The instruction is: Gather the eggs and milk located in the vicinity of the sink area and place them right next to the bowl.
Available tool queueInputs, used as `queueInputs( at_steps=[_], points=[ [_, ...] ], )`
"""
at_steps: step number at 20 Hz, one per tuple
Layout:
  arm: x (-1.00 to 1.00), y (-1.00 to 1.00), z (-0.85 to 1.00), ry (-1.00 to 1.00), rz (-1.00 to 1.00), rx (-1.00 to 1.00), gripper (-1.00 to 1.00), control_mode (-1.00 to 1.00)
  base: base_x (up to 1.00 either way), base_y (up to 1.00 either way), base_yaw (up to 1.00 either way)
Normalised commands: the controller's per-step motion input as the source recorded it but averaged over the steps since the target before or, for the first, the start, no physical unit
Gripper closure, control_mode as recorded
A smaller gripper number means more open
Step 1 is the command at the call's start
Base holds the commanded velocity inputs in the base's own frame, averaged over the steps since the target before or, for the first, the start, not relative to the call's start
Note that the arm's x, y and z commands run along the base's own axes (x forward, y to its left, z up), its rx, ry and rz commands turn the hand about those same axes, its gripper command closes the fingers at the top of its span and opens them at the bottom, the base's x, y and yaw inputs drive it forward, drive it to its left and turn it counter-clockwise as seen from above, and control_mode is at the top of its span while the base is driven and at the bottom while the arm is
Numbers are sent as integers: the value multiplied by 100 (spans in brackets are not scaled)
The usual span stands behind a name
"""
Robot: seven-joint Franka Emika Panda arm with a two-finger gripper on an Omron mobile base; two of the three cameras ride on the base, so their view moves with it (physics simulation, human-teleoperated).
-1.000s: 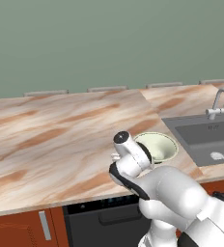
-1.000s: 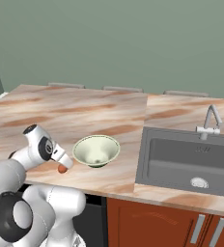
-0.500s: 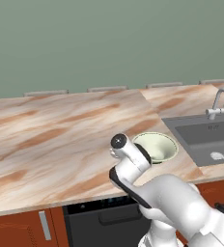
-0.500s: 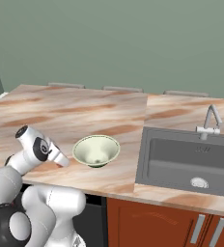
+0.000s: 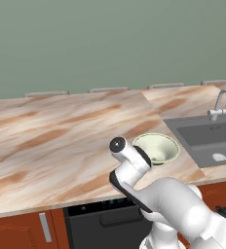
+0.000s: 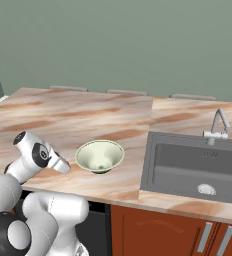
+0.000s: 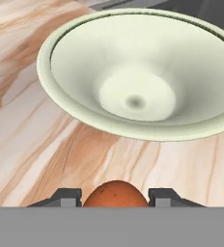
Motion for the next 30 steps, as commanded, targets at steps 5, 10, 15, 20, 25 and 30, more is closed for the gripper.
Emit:
queueInputs(
  at_steps=[5,10,15,20,25,30],
  points=[
    [0,-4,-3,-10,-7,-1,100,-100,0,0,0],
    [0,-7,-1,-7,-4,0,100,-100,0,0,0],
    [10,-14,-5,-10,-1,-2,100,-100,0,0,0],
    [14,-13,-10,-10,0,-4,100,-100,0,0,0],
    [3,-8,-3,-1,0,-1,100,-100,0,0,0],
    [0,-5,-6,0,0,0,100,-100,0,0,0]
  ],
)
